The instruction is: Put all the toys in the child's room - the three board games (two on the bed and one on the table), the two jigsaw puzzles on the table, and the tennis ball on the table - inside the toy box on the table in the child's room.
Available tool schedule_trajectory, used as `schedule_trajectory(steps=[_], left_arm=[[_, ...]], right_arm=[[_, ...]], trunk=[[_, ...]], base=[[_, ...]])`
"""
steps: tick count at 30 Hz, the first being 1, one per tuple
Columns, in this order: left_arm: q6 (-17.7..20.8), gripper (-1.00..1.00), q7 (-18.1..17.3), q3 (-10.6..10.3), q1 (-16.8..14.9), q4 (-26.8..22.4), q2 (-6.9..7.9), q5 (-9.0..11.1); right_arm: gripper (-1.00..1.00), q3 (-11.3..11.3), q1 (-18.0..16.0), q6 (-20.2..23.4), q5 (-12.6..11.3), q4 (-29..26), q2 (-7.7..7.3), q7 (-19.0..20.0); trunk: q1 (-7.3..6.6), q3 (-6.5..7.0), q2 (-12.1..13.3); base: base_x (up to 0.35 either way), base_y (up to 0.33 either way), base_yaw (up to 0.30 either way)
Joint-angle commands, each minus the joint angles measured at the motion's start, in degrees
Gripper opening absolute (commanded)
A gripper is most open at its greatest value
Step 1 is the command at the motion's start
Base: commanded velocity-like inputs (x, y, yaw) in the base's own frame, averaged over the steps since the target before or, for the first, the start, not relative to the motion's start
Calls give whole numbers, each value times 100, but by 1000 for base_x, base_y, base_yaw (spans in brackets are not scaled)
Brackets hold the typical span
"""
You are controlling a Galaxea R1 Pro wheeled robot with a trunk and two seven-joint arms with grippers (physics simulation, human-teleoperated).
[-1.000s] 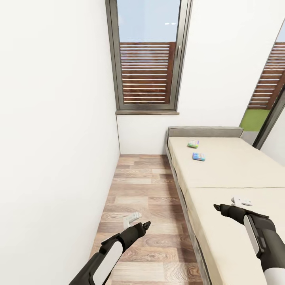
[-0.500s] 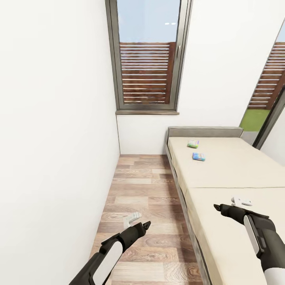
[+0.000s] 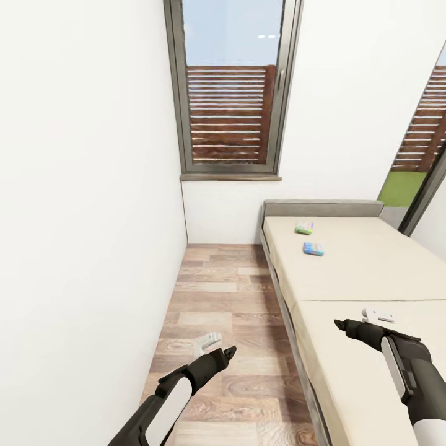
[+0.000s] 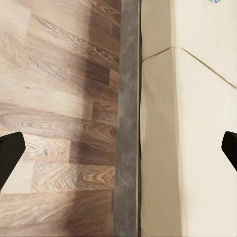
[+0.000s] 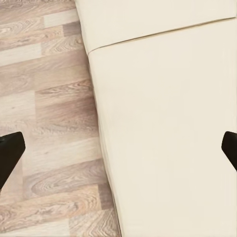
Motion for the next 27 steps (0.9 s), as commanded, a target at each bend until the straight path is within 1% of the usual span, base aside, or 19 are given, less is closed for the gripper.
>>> schedule_trajectory(steps=[1,27], left_arm=[[14,100,49,-9,-3,-10,2,60],[14,100,63,-15,-3,-10,2,61]], right_arm=[[100,-10,-4,30,-2,-6,2,26],[100,-8,-4,30,-2,-6,-1,26]], trunk=[[3,-6,-3],[3,-6,-3]], base=[[275,0,0],[318,0,0]])
